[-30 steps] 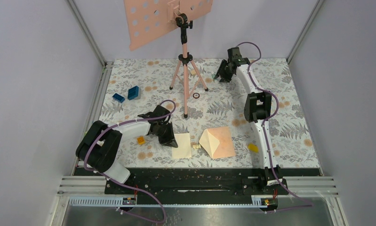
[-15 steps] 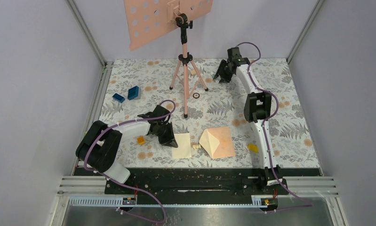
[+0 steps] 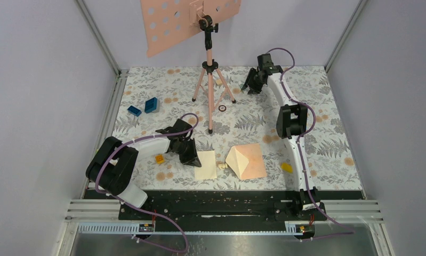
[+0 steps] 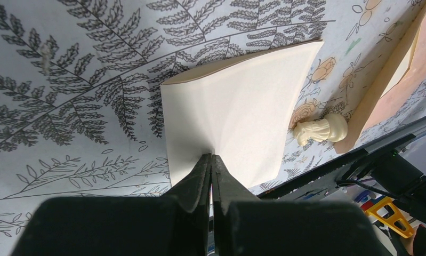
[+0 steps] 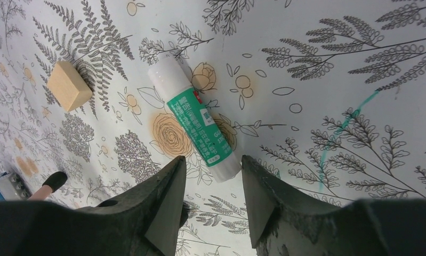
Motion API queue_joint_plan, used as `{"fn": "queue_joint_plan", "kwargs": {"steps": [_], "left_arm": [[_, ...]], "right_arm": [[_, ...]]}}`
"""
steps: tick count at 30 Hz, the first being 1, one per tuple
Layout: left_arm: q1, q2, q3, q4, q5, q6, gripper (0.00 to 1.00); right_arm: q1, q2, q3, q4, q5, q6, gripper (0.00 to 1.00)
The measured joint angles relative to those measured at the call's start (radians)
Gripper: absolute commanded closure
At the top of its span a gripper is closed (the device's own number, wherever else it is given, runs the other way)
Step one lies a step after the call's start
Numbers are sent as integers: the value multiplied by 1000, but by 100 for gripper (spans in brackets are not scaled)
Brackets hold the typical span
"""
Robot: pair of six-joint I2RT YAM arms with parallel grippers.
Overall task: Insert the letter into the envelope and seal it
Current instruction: Move the solid glue at the center of the board.
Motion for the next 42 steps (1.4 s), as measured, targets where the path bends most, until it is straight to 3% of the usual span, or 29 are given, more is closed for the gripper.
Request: {"fn": "queue_joint_plan", "kwargs": {"steps": [9, 15, 30, 42], "left_arm": [[3, 0, 0, -1, 2, 0, 100], [5, 0, 0, -1, 2, 0, 100], [9, 0, 0, -1, 3, 1, 100], [12, 0, -2, 0, 5, 1, 100]], "right_arm": [[19, 0, -6, 8, -23, -22, 51], [27, 0, -11, 8, -23, -26, 61], [27, 0, -20, 10, -32, -26, 68], [31, -109, -216, 46, -56, -50, 73]]}}
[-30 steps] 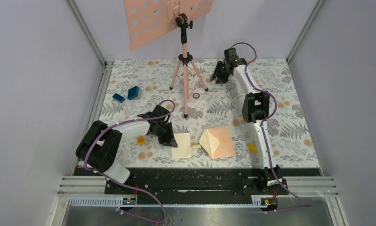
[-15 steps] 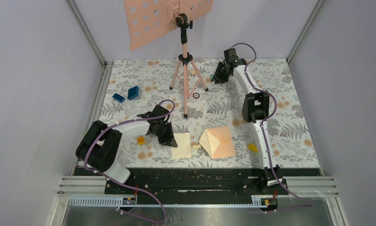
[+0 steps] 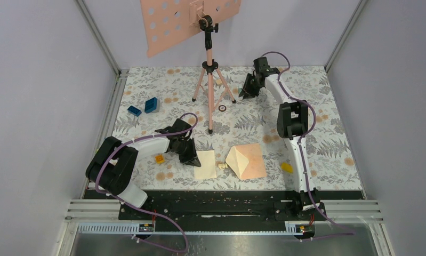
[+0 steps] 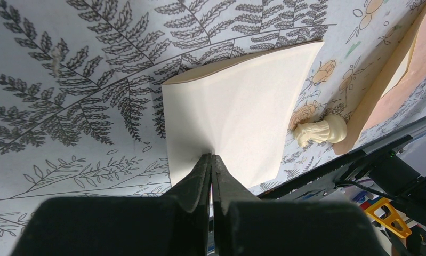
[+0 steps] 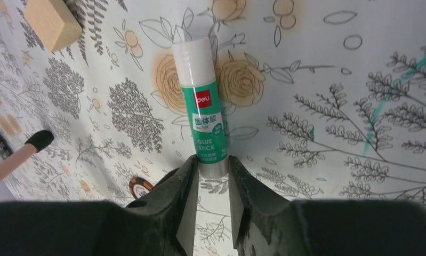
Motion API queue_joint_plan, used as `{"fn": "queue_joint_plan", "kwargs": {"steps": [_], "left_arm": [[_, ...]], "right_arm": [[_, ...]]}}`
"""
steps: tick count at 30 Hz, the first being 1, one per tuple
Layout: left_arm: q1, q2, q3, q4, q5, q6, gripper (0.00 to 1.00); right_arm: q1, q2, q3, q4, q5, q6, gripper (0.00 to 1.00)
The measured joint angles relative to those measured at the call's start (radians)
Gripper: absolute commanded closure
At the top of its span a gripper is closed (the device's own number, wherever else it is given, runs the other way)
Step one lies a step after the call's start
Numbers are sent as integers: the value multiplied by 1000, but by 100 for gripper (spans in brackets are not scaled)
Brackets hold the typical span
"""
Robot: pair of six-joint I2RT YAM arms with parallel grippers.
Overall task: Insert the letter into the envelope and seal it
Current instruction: Move the solid glue at the center of the board.
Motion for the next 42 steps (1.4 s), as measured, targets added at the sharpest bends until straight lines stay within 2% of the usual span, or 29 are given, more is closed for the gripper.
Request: {"fn": "queue_joint_plan", "kwargs": {"steps": [8, 17, 21, 30, 32, 37, 39, 42], "left_arm": [[0, 0, 0, 0, 0, 0, 100], [0, 0, 0, 0, 0, 3, 100], [0, 0, 0, 0, 0, 3, 100], [0, -23, -20, -2, -4, 4, 100], [0, -26, -21, -3, -5, 4, 100], [0, -30, -22, -5, -8, 5, 100], [0, -34, -22, -7, -8, 6, 100], [0, -41, -22, -9, -8, 11, 100]], "right_arm": [[1, -108, -190, 24, -12, -21, 74], [6, -368, -653, 128, -75, -32, 74], [25, -452, -796, 148, -98, -52, 73], [77, -555, -965, 172, -129, -82, 73], [81, -564, -982, 174, -137, -89, 70], [84, -591, -1020, 172, -137, -99, 43], [84, -602, -1023, 164, -134, -97, 36], [85, -638, -1031, 163, -110, -102, 34]]}}
